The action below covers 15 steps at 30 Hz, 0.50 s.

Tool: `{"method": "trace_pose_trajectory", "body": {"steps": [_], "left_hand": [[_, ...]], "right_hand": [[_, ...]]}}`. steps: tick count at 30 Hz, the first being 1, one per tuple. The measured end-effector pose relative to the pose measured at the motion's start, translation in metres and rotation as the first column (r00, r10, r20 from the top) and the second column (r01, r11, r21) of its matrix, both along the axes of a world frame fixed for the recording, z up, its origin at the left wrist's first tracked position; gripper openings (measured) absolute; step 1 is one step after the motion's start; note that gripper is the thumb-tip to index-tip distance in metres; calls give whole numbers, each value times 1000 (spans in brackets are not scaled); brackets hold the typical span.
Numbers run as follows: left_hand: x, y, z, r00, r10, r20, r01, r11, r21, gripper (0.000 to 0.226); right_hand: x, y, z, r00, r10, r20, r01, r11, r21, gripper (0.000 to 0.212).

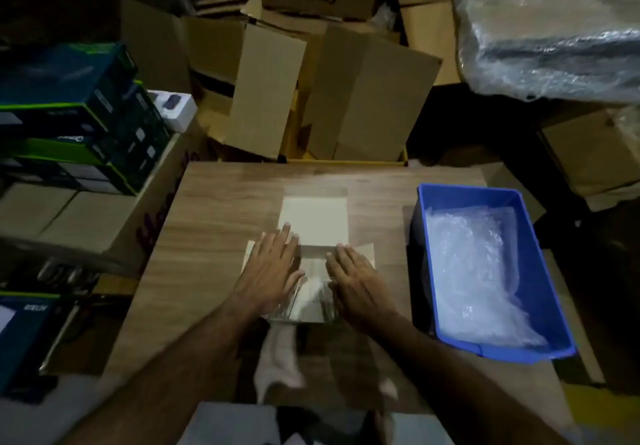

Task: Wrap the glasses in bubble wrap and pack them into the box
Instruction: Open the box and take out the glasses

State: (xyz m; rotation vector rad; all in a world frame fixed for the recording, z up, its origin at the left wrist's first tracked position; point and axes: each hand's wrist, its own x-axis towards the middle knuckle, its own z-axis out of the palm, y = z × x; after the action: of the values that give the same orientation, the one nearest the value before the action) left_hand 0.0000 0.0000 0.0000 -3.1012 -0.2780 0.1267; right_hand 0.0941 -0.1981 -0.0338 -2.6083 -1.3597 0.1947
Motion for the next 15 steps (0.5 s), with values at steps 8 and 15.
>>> {"method": "trace_pose_trajectory", "body": {"steps": [8, 15], "left_hand": [[-7, -1, -32, 996, -16, -90, 19, 999, 30, 45], [3, -7, -28, 981, 119, -154, -138, 983, -118, 49]], "right_hand": [[-6, 19, -23, 1000, 21, -12, -23, 988, -154, 60], [-5, 33, -26, 998, -33, -54, 23, 985, -170, 47]]}}
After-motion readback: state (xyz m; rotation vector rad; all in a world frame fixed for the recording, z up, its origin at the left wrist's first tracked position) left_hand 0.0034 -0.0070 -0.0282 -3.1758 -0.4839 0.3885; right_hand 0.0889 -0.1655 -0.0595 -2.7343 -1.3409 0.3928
